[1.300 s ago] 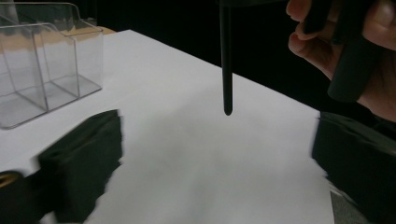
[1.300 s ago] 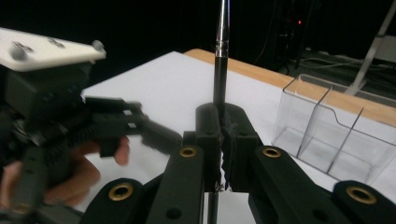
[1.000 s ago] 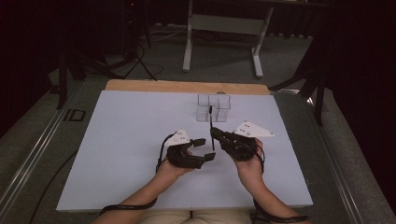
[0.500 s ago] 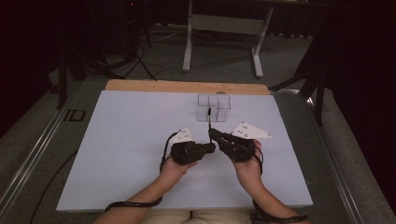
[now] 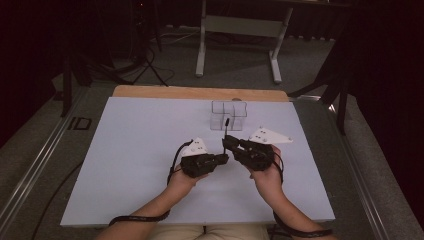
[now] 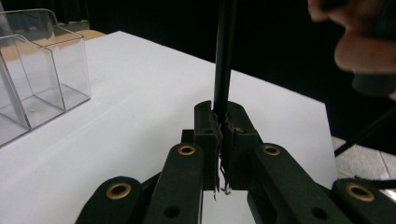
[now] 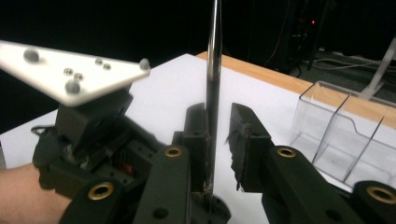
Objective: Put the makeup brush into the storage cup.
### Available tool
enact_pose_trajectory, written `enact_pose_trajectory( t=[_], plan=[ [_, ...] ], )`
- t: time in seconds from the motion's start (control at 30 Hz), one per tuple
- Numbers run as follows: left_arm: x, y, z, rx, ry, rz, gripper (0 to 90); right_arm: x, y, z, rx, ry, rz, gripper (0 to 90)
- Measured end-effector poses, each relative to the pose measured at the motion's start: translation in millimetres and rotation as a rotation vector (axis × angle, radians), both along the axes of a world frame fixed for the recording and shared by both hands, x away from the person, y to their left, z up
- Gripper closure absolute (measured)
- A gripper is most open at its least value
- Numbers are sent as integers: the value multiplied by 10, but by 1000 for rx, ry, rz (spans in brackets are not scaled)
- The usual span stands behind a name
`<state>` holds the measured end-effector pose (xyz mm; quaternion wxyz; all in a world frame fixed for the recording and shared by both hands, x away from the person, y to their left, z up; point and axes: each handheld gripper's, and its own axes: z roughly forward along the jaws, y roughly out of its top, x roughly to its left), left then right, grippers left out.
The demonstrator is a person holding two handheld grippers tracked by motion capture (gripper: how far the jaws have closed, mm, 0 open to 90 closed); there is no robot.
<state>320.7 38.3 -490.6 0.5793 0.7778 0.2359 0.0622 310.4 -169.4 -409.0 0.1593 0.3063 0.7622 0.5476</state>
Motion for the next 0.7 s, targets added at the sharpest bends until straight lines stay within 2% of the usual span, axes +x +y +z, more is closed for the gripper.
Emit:
enact_pose_trajectory(
  t=[0.3,0.53,0.6,0.7],
  plan=[
    [-24,13,-48,41,-1,-8,867,11,33,99,8,-19,-8,745],
    [-15,28,-61,47,2,-7,866,24,45,118,13,-8,-8,794],
    [-14,28,-65,56,-1,-11,866,24,53,117,4,-10,1,841],
    [-12,34,-75,59,-8,-11,865,6,69,116,-12,-24,5,849]
  ],
)
